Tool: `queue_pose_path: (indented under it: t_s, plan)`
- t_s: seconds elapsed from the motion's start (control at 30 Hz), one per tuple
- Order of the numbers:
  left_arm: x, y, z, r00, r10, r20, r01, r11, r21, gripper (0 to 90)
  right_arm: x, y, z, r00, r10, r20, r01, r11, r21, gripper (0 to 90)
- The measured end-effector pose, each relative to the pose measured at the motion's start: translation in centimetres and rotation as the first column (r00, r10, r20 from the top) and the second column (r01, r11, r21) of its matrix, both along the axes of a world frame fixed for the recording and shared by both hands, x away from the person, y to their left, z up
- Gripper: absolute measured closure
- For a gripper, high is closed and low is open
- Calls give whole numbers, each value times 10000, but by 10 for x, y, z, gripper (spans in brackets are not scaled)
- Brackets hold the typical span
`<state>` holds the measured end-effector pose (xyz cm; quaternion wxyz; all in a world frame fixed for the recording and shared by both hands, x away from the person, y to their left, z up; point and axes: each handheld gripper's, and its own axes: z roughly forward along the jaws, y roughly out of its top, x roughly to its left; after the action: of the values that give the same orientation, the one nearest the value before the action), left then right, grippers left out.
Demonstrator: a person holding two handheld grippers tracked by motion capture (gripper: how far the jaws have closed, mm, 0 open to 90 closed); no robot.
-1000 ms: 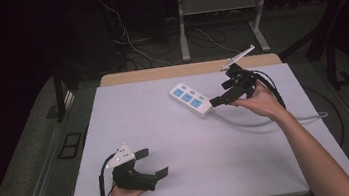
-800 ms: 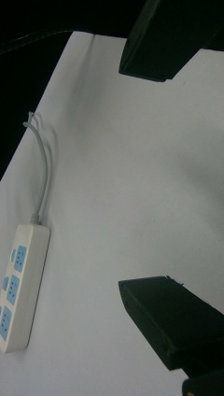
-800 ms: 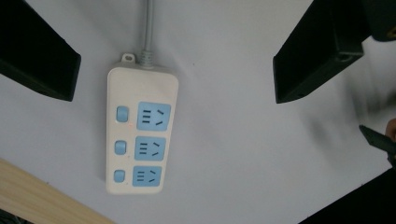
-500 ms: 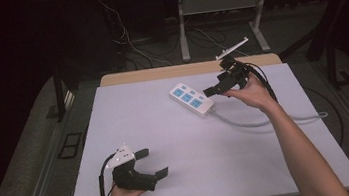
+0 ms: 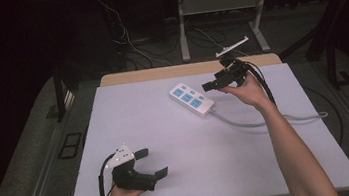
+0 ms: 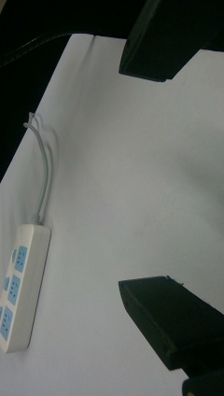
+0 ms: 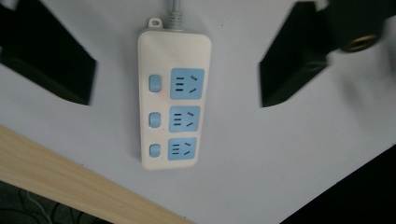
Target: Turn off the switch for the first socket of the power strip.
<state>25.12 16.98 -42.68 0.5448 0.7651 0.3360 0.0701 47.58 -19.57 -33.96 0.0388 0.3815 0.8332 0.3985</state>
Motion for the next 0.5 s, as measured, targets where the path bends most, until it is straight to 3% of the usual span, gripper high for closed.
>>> queue_pose_path:
  t_s: [0.17,0.5]
  plan:
    - [0,0,0,10000,10,39,-10,10000,-32,0,3,4,-5,10000,-29,34,29,10000,-20,244]
    - [-1,2,1,10000,19,83,-19,10000,-32,0,10,9,-17,9997,-219,83,219,9997,83,511]
